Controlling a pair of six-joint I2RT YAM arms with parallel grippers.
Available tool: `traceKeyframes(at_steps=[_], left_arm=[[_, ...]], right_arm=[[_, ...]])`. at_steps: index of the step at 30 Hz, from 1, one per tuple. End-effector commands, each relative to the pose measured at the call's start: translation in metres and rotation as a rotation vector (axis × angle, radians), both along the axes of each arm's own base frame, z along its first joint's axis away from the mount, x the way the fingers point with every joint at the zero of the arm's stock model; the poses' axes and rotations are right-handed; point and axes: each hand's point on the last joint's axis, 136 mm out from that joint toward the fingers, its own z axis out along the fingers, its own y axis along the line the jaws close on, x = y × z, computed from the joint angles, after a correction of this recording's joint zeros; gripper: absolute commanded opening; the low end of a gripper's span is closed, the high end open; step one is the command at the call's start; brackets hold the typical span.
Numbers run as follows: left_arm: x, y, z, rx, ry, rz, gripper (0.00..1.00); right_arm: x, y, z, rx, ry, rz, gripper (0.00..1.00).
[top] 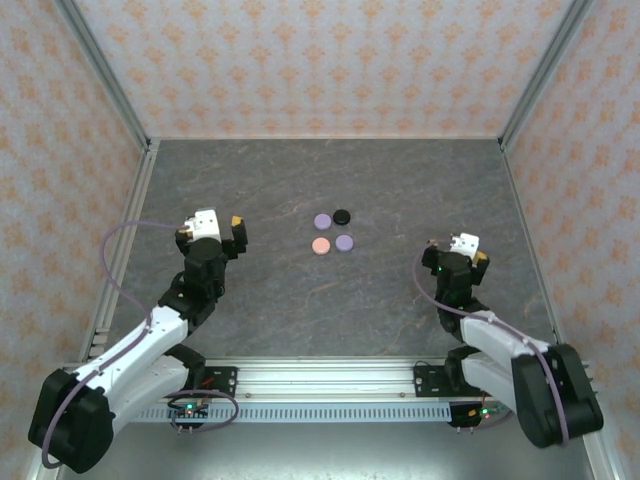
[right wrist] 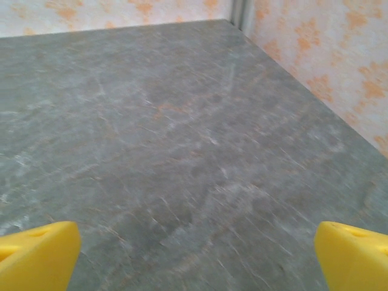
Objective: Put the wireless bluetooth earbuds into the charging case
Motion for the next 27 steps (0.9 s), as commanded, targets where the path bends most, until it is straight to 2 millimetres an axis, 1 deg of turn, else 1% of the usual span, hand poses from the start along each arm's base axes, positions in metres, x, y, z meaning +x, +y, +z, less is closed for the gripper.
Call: traceKeyframes(at_steps=[1,2,6,7,9,10,11,13,16,18,19,21,24,27], left_arm=[[0.004,0.011,0.001,0.065,-0.027,0.042,0.98],[0.006,0.012,-0.004,0.090,-0.008,0.040,0.98],[0.014,0.009,-0.019,0.158,0.036,0.008,0.99],[0.016,0.009,-0.023,0.162,0.043,0.008,0.99],[0.021,0.010,-0.032,0.158,0.054,-0.003,0.99],[0.025,0.010,-0.036,0.154,0.057,-0.004,0.99],[0.028,0.011,-0.040,0.148,0.057,-0.007,0.99],[0.034,0.014,-0.047,0.158,0.082,-0.003,1.00],[0.039,0.018,-0.062,0.143,0.092,-0.023,1.00],[0.043,0.021,-0.064,0.127,0.094,-0.035,1.00],[0.045,0.022,-0.066,0.113,0.096,-0.056,1.00],[0.047,0.026,-0.072,0.083,0.086,-0.073,1.00],[0.053,0.040,-0.082,0.018,0.082,-0.053,1.00],[0.065,0.051,-0.097,-0.022,0.119,-0.018,1.00]], right_arm=[[0.026,0.015,0.041,-0.013,-0.189,0.094,0.99],[0.031,0.017,0.034,-0.016,-0.177,0.099,0.99],[0.047,0.022,0.020,-0.056,-0.152,0.127,0.99],[0.050,0.022,0.013,-0.057,-0.145,0.125,0.99],[0.047,0.012,0.006,-0.021,-0.155,0.093,0.99],[0.049,0.009,0.001,0.002,-0.144,0.104,0.99],[0.054,0.007,0.000,0.004,-0.138,0.092,0.99],[0.062,0.007,-0.005,0.012,-0.072,0.093,0.99],[0.077,0.000,-0.012,0.051,0.002,0.081,0.99],[0.086,-0.008,-0.015,0.138,0.036,0.089,0.99],[0.086,-0.012,-0.015,0.162,0.033,0.089,0.99],[0.085,-0.013,-0.015,0.163,0.029,0.088,0.99],[0.085,-0.012,-0.015,0.163,0.027,0.088,0.99],[0.085,-0.013,-0.015,0.161,0.029,0.089,0.99]])
